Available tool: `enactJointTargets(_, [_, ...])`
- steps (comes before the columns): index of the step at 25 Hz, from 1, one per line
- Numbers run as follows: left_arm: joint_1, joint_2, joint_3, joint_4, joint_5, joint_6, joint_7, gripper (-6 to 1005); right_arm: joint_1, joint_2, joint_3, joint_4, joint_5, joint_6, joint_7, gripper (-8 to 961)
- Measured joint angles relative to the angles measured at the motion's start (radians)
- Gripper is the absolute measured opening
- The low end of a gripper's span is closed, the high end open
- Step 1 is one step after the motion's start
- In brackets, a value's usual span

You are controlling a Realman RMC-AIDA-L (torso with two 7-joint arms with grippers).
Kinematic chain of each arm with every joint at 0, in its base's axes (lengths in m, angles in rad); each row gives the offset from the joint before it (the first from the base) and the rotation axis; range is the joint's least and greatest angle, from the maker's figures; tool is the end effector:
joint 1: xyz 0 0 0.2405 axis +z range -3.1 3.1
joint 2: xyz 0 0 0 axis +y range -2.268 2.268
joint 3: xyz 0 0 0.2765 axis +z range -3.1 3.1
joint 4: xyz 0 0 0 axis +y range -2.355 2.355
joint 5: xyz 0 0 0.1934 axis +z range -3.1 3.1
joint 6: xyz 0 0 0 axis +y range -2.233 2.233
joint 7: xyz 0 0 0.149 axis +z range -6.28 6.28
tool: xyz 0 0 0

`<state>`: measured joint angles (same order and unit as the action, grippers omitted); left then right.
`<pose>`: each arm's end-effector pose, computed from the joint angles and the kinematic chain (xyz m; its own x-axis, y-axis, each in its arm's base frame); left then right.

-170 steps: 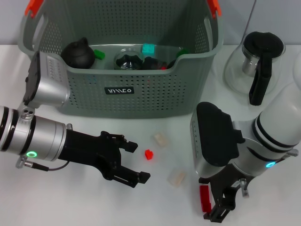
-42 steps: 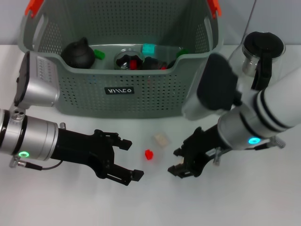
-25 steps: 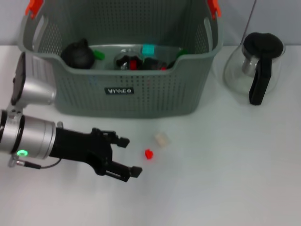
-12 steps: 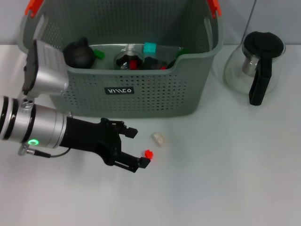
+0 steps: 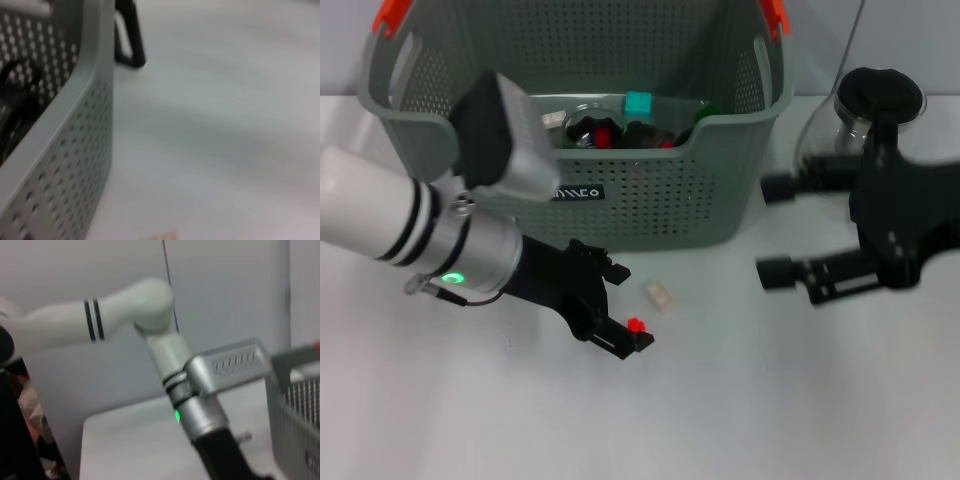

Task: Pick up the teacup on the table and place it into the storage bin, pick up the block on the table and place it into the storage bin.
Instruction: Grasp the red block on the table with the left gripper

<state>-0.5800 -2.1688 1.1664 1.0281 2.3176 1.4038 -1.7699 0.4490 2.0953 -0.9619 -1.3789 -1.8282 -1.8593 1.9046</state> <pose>-0.2151 0.3403 -0.0647 0.9609 0.2769 -0.0079 0.2722 -0.9491 -0.1586 0.1666 0.2966 0.0416 0.8858 -0.2184 -0.4094 -0.2405 -0.9706 -0.0025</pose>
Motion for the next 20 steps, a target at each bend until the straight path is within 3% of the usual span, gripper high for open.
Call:
enactJointTargets(5, [-0.007, 0.001, 0.215, 0.078, 0.158, -0.095, -0.290, 823, -0.044, -0.001, -0.003, 0.052, -0.074, -0.002, -0.018, 934])
enactJointTargets(11, [-0.017, -0.003, 0.435, 0.189, 0.309, -0.110, -0.630, 812, -0.039, 0.001, -0.006, 0.095, -0.141, 0.001, -0.035, 932])
enactJointTargets(20, [-0.049, -0.004, 0.545, 0.179, 0.338, -0.141, -0.773, 797, -0.021, -0.003, -0.006, 0.126, -0.158, 0.009, -0.057, 931])
